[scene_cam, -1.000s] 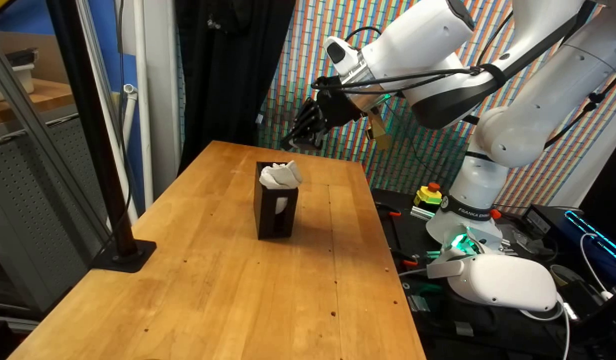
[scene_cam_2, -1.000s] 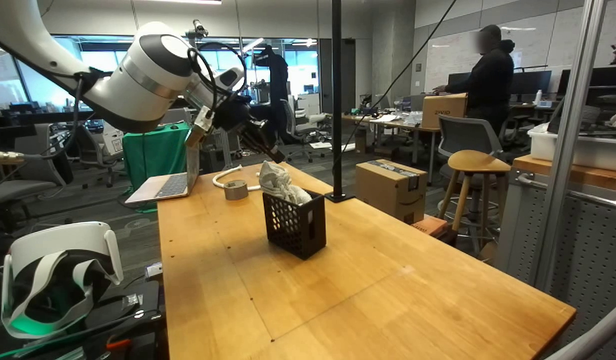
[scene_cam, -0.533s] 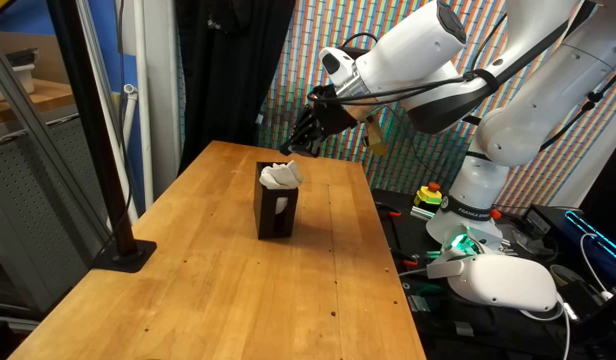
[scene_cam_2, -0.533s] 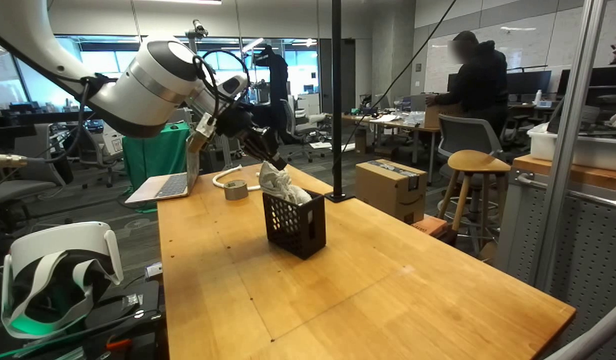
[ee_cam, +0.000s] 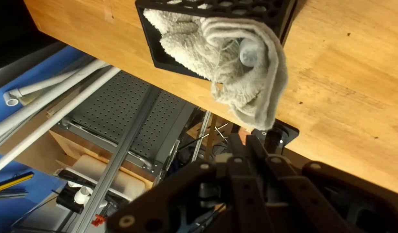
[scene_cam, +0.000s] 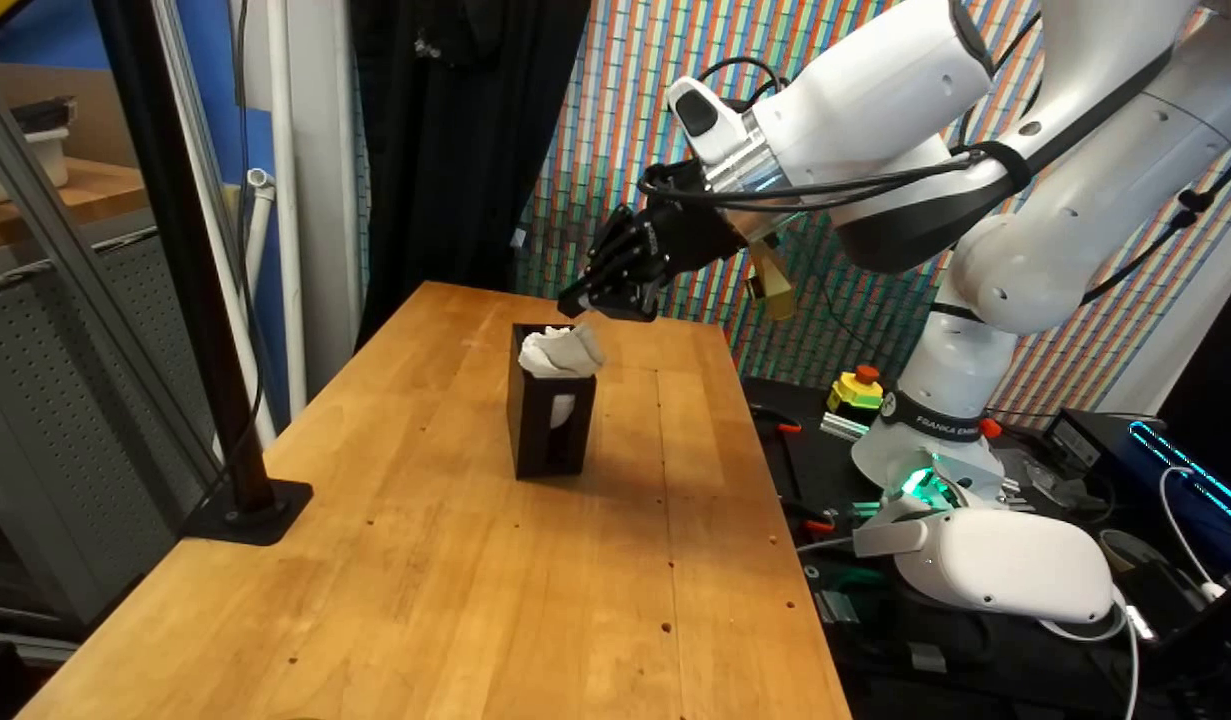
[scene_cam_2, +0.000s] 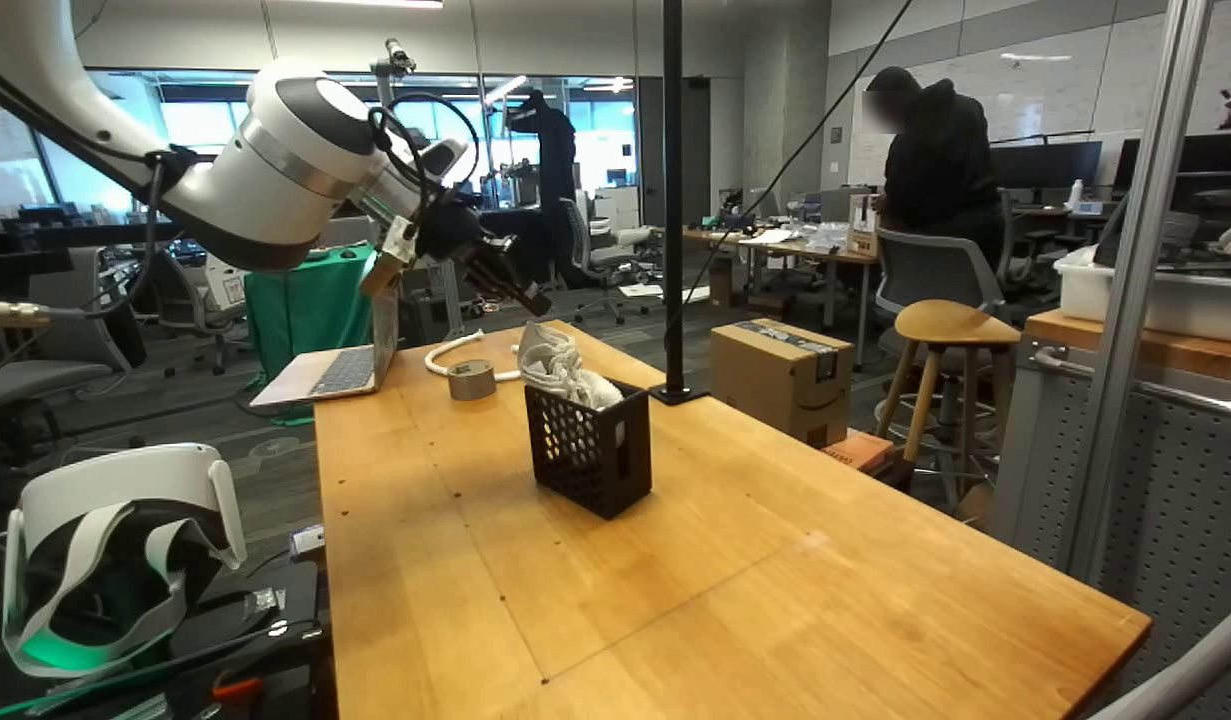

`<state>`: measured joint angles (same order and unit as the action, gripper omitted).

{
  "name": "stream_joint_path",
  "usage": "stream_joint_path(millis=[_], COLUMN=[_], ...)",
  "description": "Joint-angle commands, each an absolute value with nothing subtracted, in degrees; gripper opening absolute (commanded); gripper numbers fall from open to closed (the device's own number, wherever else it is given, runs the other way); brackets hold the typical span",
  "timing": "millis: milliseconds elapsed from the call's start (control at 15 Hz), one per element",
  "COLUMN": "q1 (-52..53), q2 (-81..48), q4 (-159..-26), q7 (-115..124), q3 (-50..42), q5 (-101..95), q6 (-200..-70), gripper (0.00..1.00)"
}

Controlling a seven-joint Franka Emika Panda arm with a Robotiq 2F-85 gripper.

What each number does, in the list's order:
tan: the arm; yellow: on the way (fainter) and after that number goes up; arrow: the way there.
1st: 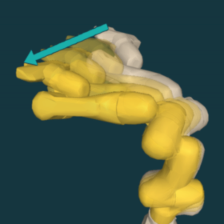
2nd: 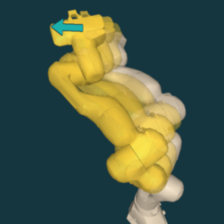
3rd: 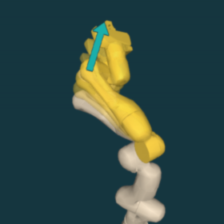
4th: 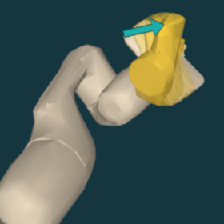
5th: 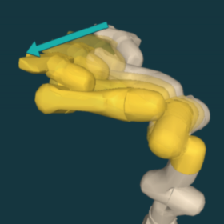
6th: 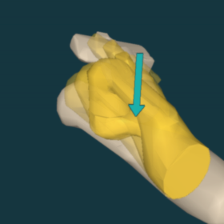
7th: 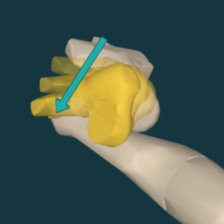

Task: Put the marker on the cloth, fold the cloth and put it in the box

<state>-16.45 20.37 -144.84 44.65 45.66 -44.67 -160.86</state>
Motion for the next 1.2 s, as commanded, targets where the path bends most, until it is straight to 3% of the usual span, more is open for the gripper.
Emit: stream_joint_path(millis=[0, 533, 733, 933, 1067, 1133], q1=[-15.76, -15.51, -16.86, -18.63, -20.21, -21.07], q2=[23.46, 23.39, 21.83, 20.10, 19.05, 18.36], q4=[-145.06, -145.84, -146.01, -145.63, -145.07, -144.72], q7=[46.23, 46.69, 47.17, 47.52, 47.78, 47.80], q3=[46.14, 48.07, 49.40, 50.98, 52.35, 53.02], q5=[-45.13, -45.57, -45.98, -46.25, -46.59, -46.70], q6=[-162.74, -161.78, -161.30, -160.92, -160.79, -160.64], gripper=[0.38, 0.96, 0.95, 0.82, 0.84, 0.61])
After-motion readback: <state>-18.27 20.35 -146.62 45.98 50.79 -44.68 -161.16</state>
